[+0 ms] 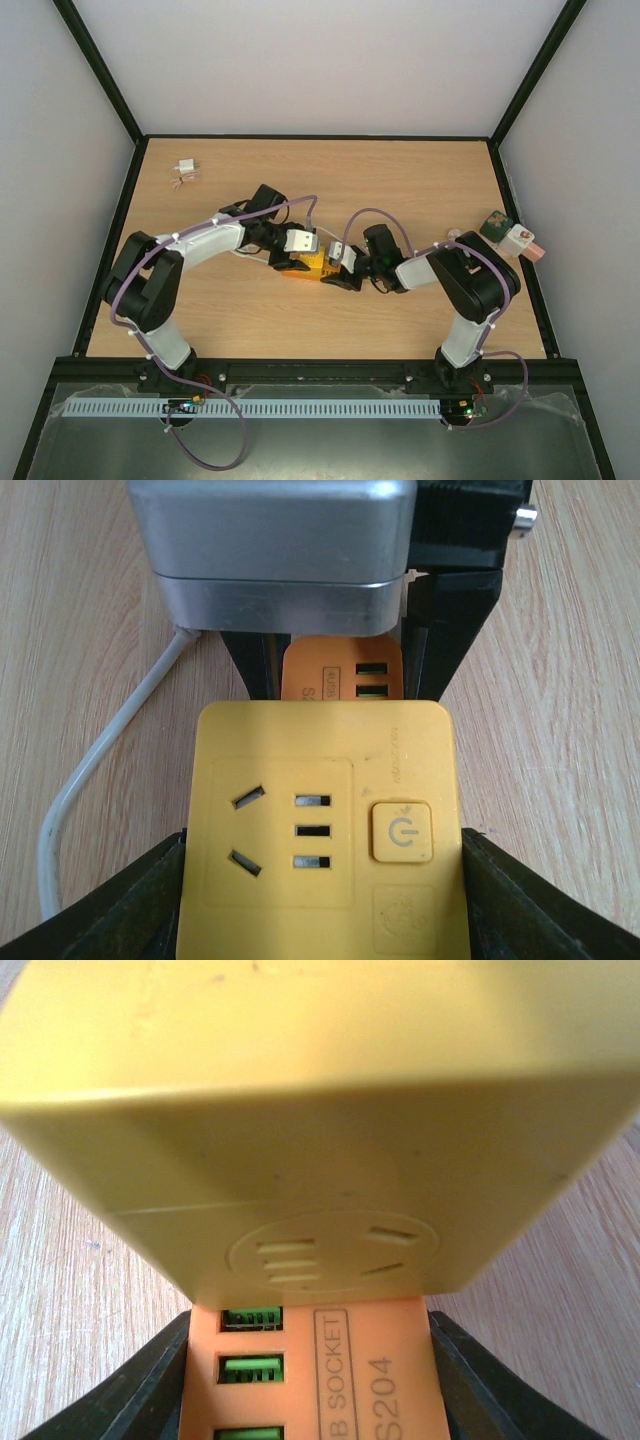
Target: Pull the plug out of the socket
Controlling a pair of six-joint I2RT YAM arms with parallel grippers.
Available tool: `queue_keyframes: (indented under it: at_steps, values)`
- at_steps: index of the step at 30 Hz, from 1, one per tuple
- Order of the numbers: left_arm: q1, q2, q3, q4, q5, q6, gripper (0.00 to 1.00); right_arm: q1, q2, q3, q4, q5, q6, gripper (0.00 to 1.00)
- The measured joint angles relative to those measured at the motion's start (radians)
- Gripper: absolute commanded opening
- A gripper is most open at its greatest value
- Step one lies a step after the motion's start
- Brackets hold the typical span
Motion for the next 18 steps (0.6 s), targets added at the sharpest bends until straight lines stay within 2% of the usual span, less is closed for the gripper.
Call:
queue_keyframes:
  at_steps: [10,18]
  values:
    - [0.003,-0.01,-0.012,0.015,0.005,-0.028,0.47,-0.002,0.01,0.014,-0.014,-0.014,-0.011,0.27]
    - [0.037,-0.01,0.004,-0.041,0.034,-0.047,0.41,0.003,0.034,0.055,-0.049,-0.035,-0.04,0.15]
